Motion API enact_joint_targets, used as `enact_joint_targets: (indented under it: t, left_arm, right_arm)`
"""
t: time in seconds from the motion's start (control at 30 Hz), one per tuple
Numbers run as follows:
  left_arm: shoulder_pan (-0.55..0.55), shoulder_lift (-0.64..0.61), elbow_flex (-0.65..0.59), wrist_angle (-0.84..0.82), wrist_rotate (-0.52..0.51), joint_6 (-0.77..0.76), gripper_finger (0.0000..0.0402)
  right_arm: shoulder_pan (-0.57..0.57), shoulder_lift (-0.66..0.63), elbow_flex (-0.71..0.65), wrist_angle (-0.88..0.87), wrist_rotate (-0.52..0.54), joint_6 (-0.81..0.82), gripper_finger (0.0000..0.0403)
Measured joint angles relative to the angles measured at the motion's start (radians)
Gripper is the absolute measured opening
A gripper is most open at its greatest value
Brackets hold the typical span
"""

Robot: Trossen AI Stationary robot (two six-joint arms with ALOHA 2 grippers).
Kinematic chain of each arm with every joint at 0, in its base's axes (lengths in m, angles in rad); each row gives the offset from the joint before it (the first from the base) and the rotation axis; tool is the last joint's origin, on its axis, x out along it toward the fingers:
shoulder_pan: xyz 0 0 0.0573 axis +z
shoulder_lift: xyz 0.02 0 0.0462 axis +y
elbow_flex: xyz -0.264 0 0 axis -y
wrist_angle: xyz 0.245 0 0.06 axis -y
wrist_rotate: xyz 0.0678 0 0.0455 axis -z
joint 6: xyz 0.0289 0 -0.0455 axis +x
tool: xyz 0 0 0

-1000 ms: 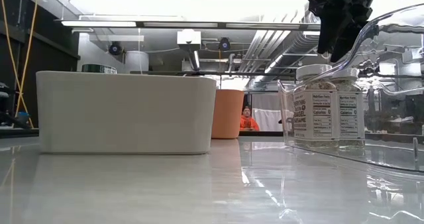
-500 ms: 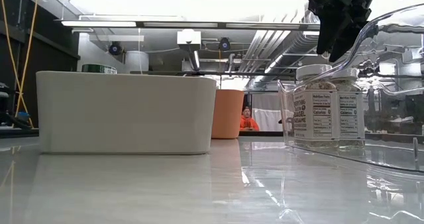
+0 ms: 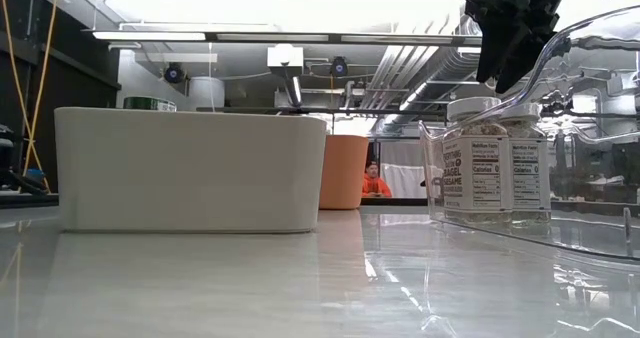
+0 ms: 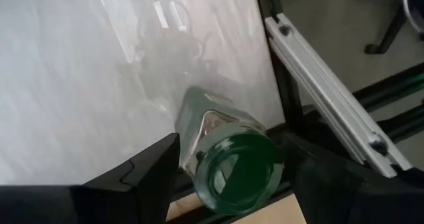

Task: Sort spices by type
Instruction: Put the green seasoning bottle into the gray bin

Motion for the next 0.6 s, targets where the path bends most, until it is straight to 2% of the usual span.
enact_joint_targets:
  t: [0.3,0.43,0.6]
  left_arm:
    - [-0.001,-0.008,0.000,-0.006,0.006,0.025,0.0250]
    - [-0.001,-0.016,0.000,-0.032,0.058,0.008,0.0250]
    - [-0.006,-0.033,0.000,-0.086,0.075,-0.033,0.0250]
  right_arm:
    - [0.000,0.000,0.000,0.000,-0.002,0.002,0.0268]
    - [0.000,0.000,0.000,0.000,-0.003,0.002,0.0268]
    - [0.000,0.000,0.000,0.000,-0.003,0.002,0.0268]
